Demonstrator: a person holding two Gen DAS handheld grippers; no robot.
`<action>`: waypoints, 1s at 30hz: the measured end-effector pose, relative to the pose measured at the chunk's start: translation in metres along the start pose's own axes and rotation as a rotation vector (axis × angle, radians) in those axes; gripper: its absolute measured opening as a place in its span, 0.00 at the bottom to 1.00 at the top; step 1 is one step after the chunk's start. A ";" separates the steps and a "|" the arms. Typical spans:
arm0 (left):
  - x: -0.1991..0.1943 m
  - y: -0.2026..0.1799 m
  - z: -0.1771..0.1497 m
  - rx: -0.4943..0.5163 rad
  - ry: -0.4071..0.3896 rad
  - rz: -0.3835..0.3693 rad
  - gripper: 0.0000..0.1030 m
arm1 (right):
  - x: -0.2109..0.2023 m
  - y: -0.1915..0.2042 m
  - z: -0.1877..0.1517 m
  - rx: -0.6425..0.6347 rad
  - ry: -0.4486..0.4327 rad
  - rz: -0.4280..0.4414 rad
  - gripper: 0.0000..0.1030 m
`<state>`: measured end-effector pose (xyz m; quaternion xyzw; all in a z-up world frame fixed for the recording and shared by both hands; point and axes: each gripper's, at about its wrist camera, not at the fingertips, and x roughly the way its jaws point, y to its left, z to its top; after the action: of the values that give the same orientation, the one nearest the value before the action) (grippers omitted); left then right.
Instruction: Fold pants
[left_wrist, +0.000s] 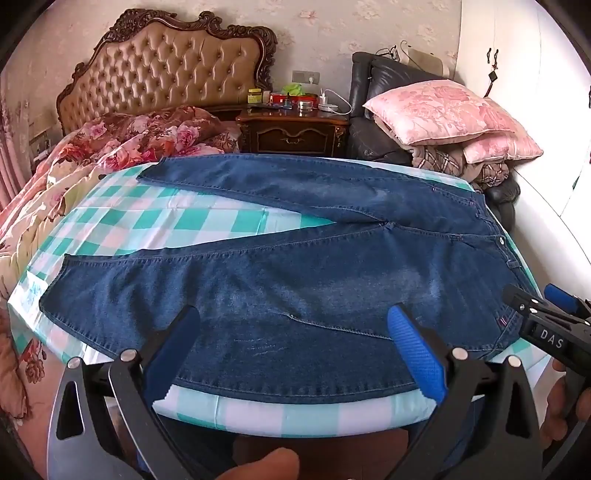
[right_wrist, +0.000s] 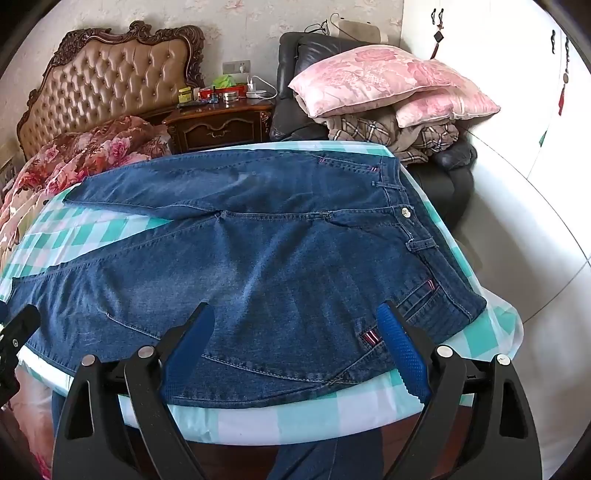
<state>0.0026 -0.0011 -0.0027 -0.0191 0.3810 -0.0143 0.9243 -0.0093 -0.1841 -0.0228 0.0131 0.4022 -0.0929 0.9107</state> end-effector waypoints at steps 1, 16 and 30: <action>0.000 0.000 0.000 0.000 0.000 0.001 0.99 | 0.000 -0.001 0.001 0.001 0.000 0.000 0.84; -0.003 0.002 0.000 -0.006 -0.006 0.007 0.99 | 0.001 -0.002 0.000 0.006 0.000 0.006 0.84; -0.004 0.002 0.001 -0.008 -0.005 0.012 0.99 | 0.000 -0.001 0.000 0.009 0.001 0.009 0.84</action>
<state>0.0000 0.0012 0.0008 -0.0208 0.3786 -0.0072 0.9253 -0.0093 -0.1855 -0.0229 0.0190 0.4024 -0.0908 0.9108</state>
